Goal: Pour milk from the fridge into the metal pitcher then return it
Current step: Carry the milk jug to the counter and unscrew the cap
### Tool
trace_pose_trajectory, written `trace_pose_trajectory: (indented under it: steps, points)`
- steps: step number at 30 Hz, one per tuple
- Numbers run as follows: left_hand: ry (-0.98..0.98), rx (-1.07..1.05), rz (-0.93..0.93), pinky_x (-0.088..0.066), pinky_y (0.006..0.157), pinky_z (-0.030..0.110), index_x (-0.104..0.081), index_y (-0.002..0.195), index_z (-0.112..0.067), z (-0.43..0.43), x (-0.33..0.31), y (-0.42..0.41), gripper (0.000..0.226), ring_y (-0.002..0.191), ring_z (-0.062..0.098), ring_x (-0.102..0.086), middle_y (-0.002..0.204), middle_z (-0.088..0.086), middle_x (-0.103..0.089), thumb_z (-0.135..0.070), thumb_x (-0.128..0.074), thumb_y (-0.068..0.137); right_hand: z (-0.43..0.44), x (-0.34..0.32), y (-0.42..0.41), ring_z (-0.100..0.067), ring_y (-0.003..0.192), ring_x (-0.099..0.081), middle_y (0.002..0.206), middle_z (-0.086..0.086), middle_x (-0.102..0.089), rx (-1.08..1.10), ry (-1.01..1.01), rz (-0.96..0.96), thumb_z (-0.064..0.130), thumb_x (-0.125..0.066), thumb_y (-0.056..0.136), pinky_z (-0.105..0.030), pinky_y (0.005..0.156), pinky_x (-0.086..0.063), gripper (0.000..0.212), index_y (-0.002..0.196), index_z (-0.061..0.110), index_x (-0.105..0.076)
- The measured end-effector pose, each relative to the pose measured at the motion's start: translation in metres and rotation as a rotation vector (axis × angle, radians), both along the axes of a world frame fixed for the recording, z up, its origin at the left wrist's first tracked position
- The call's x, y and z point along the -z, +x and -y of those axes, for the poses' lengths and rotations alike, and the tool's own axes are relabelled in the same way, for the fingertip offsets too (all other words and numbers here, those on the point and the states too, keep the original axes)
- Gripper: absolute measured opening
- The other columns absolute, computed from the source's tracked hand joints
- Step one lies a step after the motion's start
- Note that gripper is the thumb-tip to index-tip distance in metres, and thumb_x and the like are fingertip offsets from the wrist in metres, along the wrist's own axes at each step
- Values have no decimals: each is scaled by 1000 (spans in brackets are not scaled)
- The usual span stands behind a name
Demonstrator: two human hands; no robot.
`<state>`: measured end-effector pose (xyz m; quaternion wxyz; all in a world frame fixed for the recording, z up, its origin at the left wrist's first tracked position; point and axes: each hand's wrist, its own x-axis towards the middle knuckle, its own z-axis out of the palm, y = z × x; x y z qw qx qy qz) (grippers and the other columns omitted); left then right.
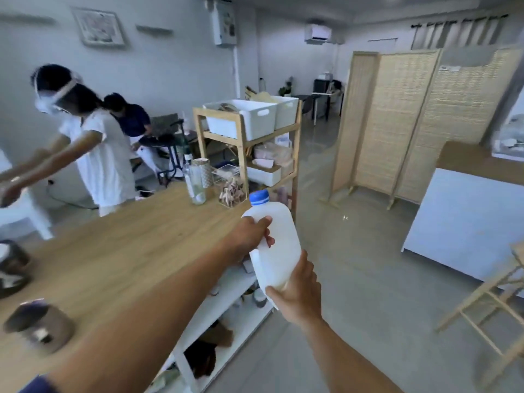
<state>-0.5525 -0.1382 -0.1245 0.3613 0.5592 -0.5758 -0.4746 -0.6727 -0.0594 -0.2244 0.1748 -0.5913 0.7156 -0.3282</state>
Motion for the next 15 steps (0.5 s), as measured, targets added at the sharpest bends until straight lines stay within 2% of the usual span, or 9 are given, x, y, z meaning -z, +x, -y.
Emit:
trace_pose_trajectory:
  steps: [2, 5, 9, 12, 15]
  points:
    - [33, -73, 5, -46, 65, 28, -55, 76, -8, 3, 3, 34, 32, 61, 22, -61, 51, 2, -64, -28, -50, 101, 12, 5, 28, -27, 123, -44, 139, -5, -39, -70, -10, -4, 51, -70, 62, -41, 96, -42, 113, 148, 15, -6]
    - [62, -216, -21, -44, 66, 31, -53, 75, -11, 5, 16, 85, 31, 65, 26, -59, 50, -1, -63, -28, -50, 101, 31, 16, 68, -27, 124, -45, 141, -7, -39, -221, -7, -37, 50, -70, 65, -41, 95, -44, 113, 149, 12, -5]
    - [133, -320, -77, -46, 81, 41, -53, 78, -11, -7, 43, 122, 27, 70, 28, -59, 51, -4, -60, -28, -51, 98, 38, 36, 97, -27, 128, -43, 144, -9, -35, -350, 25, -52, 50, -71, 68, -41, 100, -41, 115, 149, 12, 2]
    - [169, -432, -107, -47, 94, 51, -54, 79, -11, -16, 62, 153, 25, 78, 30, -58, 49, -5, -61, -32, -54, 94, 43, 53, 125, -28, 126, -46, 143, -10, -37, -454, 52, -33, 51, -71, 65, -44, 97, -46, 117, 148, 13, 2]
    - [190, -532, -52, -47, 99, 51, -56, 77, -11, -33, 72, 182, 29, 76, 27, -65, 51, -5, -64, -32, -53, 96, 42, 67, 158, -28, 124, -47, 142, -7, -37, -572, 134, -4, 48, -71, 63, -44, 94, -47, 113, 146, 17, -1]
